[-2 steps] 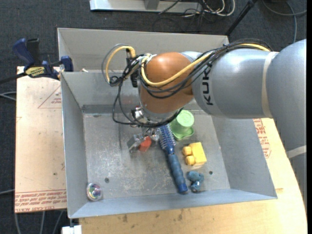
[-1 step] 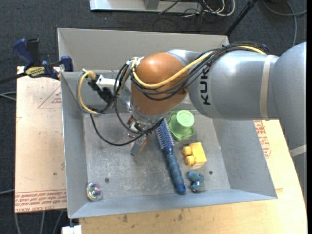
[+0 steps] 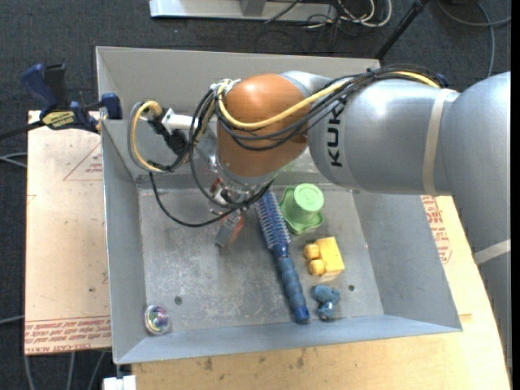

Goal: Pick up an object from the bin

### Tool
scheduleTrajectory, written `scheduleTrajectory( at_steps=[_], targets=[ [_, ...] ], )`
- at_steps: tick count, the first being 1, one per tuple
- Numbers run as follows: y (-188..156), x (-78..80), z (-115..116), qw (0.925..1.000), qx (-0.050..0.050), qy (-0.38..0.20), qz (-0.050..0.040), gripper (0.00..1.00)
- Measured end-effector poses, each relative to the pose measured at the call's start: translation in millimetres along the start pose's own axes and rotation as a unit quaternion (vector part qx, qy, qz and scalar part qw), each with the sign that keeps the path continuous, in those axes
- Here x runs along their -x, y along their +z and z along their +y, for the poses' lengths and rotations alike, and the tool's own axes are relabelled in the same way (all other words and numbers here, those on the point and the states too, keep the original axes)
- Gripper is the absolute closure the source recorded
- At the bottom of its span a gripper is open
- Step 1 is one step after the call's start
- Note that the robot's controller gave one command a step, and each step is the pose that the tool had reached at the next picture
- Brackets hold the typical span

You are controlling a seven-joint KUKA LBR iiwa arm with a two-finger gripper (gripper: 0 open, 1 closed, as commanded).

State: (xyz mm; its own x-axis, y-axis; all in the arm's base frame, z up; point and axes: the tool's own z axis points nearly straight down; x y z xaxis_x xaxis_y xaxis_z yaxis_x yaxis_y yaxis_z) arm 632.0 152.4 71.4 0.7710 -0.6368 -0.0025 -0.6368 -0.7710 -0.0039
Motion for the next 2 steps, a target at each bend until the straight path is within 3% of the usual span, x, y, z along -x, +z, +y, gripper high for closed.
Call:
scheduleTrajectory(
  at_steps=[1, 2],
  targets=[
    [0.8, 0.7, 0.5, 1.0000, 0.001, -0.001, -0.0005, 0.00],
    [0.1, 0.2, 0.4, 1.0000, 0.000, -0.001, 0.0000, 1.00]
  ],
)
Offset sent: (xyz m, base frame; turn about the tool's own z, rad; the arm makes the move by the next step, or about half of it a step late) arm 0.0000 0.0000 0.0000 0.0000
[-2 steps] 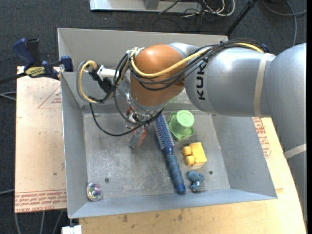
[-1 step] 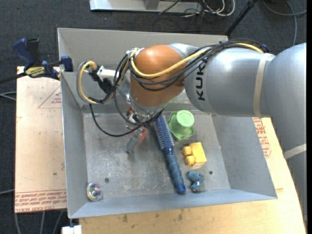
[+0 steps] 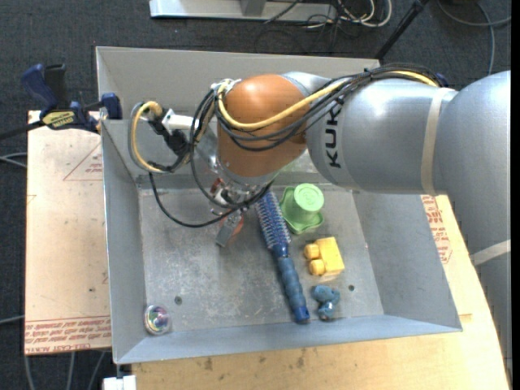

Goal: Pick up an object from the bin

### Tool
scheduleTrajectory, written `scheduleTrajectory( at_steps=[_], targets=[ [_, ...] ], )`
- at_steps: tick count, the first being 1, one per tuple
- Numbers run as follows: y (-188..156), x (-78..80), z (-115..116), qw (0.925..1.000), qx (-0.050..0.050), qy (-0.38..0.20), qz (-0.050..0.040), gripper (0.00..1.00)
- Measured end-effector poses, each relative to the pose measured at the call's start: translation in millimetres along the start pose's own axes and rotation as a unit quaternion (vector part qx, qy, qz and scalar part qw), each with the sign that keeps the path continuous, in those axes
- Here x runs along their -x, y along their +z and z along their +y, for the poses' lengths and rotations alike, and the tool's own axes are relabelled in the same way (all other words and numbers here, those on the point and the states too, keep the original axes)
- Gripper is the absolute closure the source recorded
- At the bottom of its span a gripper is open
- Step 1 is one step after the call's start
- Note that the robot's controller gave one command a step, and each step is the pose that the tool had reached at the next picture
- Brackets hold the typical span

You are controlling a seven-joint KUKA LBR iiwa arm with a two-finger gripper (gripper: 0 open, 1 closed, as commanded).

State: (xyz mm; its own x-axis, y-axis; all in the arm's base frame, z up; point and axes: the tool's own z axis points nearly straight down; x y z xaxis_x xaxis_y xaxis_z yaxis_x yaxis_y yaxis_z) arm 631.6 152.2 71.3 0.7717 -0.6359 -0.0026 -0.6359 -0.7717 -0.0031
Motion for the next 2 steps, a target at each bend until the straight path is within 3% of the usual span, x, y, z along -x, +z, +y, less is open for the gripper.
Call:
scheduleTrajectory(
  at_steps=[1, 2],
  targets=[
    [0.3, -23.7, -8.0, 0.9988, -0.001, 0.049, 0.0005, 1.00],
    [-0.3, -35.7, 7.2, 0.9929, -0.002, 0.119, 0.0012, 1.00]
  ],
)
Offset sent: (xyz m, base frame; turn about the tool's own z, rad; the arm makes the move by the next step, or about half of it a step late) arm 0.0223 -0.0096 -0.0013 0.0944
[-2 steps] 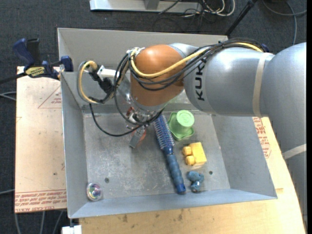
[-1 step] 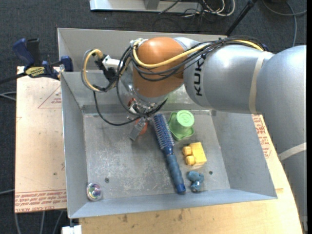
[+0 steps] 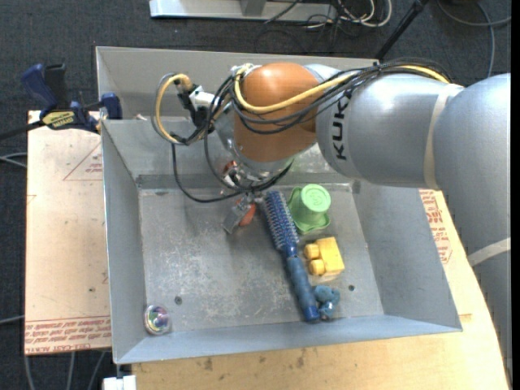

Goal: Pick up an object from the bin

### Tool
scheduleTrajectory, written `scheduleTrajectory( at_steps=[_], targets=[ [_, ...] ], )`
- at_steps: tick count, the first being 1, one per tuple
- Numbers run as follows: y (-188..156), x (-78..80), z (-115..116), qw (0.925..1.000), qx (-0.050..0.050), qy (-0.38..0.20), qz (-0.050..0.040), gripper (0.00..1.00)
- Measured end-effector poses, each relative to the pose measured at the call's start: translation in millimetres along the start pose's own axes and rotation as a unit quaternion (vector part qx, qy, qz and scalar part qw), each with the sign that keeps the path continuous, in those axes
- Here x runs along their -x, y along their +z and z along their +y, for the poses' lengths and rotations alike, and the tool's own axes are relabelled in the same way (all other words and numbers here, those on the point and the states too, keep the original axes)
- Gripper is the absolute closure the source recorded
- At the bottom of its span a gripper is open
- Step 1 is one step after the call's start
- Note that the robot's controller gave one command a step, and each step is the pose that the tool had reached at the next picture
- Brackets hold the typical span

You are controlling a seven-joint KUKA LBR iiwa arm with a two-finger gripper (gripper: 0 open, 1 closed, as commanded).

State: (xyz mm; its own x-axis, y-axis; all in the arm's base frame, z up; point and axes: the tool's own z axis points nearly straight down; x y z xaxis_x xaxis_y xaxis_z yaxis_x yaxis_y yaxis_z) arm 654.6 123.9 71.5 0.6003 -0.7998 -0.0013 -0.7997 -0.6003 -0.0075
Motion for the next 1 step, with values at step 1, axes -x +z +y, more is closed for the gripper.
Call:
scheduleTrajectory(
  at_steps=[1],
  targets=[
    [0.0, -0.2, 0.1, 1.0000, 0.000, 0.001, -0.0002, 1.00]
  ],
)
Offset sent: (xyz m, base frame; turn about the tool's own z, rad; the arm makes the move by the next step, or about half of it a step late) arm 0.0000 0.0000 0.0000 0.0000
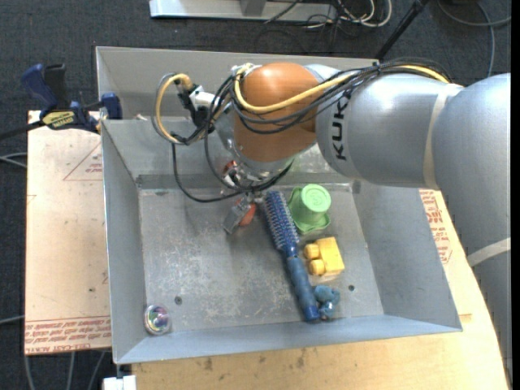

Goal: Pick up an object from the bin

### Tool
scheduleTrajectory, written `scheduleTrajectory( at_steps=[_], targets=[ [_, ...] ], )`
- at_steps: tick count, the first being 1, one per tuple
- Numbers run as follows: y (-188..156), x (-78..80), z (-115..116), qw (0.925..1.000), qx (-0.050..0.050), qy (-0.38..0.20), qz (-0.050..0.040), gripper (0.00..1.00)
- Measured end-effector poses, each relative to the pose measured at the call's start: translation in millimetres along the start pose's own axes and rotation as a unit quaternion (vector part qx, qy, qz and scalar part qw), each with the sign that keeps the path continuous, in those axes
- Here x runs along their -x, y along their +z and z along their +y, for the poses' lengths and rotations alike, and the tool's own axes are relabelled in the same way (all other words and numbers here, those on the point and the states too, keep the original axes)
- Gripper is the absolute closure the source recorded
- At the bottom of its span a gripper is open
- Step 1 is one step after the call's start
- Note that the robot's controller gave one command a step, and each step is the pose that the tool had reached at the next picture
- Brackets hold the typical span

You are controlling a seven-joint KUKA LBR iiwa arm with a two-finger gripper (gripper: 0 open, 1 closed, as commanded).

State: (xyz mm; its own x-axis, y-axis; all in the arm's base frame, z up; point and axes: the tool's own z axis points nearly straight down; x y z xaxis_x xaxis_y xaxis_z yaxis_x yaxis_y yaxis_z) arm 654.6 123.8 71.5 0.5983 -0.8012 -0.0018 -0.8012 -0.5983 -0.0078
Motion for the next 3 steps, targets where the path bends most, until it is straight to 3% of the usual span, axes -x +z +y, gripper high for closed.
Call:
scheduleTrajectory(
  at_steps=[1, 2, 3],
  targets=[
    [-13.9, 73.3, -41.9, 0.9973, 0.002, -0.073, -0.0018, 1.00],
    [-13.0, 69.4, -39.9, 0.9976, 0.003, -0.070, -0.0015, 1.00],
    [-4.2, 70.6, -45.9, 0.9943, 0.003, -0.107, -0.0008, 1.00]
  ],
)
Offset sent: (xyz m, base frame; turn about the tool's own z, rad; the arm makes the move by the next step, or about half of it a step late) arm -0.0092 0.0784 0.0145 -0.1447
